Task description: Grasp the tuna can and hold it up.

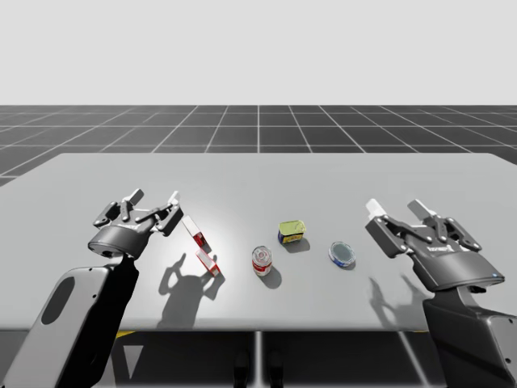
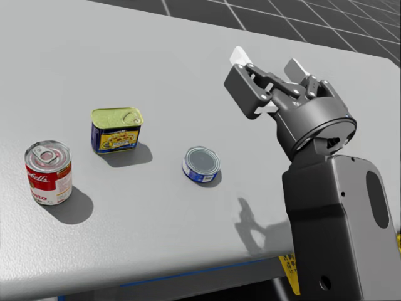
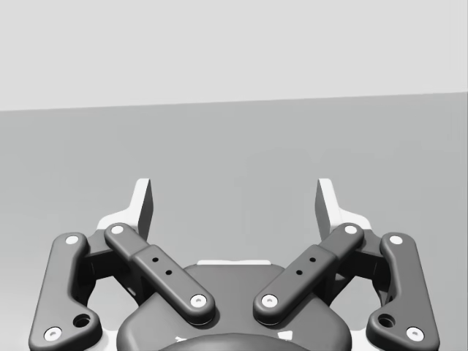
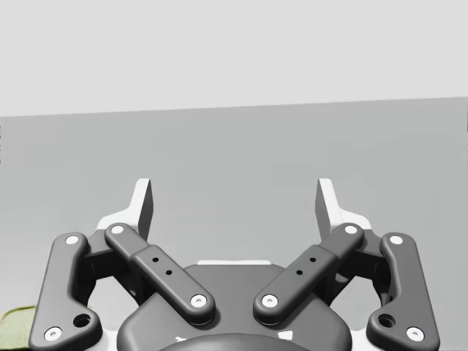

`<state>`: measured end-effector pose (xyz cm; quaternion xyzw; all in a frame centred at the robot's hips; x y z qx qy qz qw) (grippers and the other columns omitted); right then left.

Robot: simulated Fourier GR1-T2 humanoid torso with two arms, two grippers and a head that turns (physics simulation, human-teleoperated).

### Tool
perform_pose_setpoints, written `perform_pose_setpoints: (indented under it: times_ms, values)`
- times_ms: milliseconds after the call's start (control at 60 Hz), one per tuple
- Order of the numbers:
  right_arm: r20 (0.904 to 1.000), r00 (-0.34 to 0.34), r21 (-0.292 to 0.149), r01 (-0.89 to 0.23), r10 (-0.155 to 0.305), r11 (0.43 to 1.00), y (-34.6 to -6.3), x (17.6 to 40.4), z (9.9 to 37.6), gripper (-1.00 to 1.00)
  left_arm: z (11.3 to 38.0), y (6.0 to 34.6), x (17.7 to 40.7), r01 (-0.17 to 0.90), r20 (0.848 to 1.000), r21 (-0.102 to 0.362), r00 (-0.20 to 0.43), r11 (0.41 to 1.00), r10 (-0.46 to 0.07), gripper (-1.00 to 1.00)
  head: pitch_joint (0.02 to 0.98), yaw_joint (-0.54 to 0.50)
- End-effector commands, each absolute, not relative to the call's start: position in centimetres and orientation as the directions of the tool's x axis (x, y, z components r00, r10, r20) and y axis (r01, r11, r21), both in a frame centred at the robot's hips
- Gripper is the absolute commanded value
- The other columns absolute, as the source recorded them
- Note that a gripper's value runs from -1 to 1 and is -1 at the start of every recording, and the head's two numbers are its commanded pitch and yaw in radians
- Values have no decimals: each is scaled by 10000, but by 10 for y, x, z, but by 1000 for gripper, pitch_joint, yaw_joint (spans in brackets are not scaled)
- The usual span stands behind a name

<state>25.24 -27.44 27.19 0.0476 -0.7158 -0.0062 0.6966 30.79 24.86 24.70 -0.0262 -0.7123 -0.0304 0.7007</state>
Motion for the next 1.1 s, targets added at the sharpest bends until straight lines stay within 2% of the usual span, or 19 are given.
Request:
perform_pose_setpoints:
  times_ms: [17,67,133,250,317,433,483,667,833,1100]
  values:
    - [9999,-15,-122,-1237,121,9922,-277,225,258,-1000,248,248,307,801,9998,29,-193,9968,-14,-1000,860,-412]
    - [9997,199,-87,-1599,120,9871,-278,218,253,-1000,248,248,307,779,9998,37,-208,9970,-21,-1000,857,-415]
    - [9987,309,-352,-1717,411,9845,-282,209,247,-1000,248,248,307,776,9998,48,-213,9970,-32,-1000,854,-417]
    - [9968,508,-489,-2139,611,9756,-284,200,232,-1000,249,247,307,786,9995,53,-301,9969,-29,-1000,855,-416]
    - [9964,455,-592,-2358,719,9700,-283,199,223,-1000,249,247,306,767,9994,59,-350,9970,-32,-1000,856,-414]
    - [9944,763,-500,-2697,731,9617,-280,201,204,-1000,249,247,306,752,9992,96,-386,9971,-67,-1000,857,-418]
    - [9931,803,-609,-2722,857,9603,-279,202,199,-1000,249,247,306,760,9992,101,-388,9971,-71,-1000,859,-419]
    - [9831,1111,-1085,-2867,1456,9518,-279,209,176,-1000,249,246,305,762,9991,124,-406,9970,-93,-1000,861,-416]
    - [9686,1493,-1501,-2864,1989,9463,-277,219,154,-1000,249,246,305,785,9991,170,-406,9968,-138,-1000,861,-417]
    - [9553,2158,-1399,-2720,2020,9521,-271,239,134,-1000,249,245,305,803,9992,205,-369,9966,-176,-1000,864,-410]
